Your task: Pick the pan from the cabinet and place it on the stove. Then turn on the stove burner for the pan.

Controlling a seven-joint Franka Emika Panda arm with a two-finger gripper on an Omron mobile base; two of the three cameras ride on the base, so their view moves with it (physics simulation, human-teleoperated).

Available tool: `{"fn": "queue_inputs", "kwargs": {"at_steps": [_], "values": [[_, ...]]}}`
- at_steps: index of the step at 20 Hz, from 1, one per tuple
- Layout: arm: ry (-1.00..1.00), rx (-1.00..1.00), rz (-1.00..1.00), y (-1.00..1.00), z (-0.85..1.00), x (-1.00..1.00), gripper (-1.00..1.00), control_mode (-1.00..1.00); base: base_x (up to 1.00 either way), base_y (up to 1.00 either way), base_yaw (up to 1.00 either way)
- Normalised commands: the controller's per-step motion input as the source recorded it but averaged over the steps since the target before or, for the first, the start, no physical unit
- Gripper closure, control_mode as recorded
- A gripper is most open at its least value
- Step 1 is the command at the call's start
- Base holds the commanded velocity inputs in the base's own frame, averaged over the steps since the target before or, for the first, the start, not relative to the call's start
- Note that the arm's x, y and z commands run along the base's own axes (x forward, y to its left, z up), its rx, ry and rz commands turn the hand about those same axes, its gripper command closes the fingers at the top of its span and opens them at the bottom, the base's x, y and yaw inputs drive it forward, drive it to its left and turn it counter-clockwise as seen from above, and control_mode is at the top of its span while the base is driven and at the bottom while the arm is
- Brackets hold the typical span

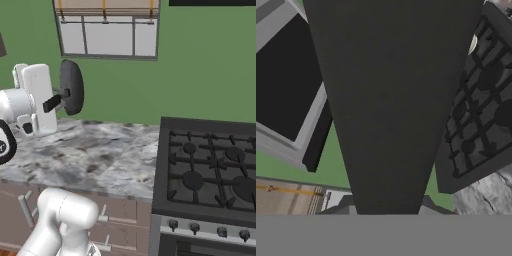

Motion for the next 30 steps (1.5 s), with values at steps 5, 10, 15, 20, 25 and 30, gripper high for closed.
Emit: {"fn": "queue_inputs", "kwargs": {"at_steps": [5,10,15,20,25,30], "values": [[0.0,0.0,0.0,0.0,0.0,0.0,1.0,1.0,0.0,0.0,0.0],[0.0,0.0,0.0,0.0,0.0,0.0,1.0,1.0,0.0,-0.11,0.0],[-0.01,0.14,-0.04,-0.56,-0.02,0.01,1.0,-1.0,0.0,0.0,0.0],[0.01,0.22,-0.03,-0.77,-0.14,0.0,1.0,-1.0,0.0,0.0,0.0],[0.08,0.22,-0.01,-0.76,-0.18,-0.1,1.0,-1.0,0.0,0.0,0.0],[0.08,0.22,-0.03,-0.77,-0.2,-0.47,1.0,-1.0,0.0,0.0,0.0]]}}
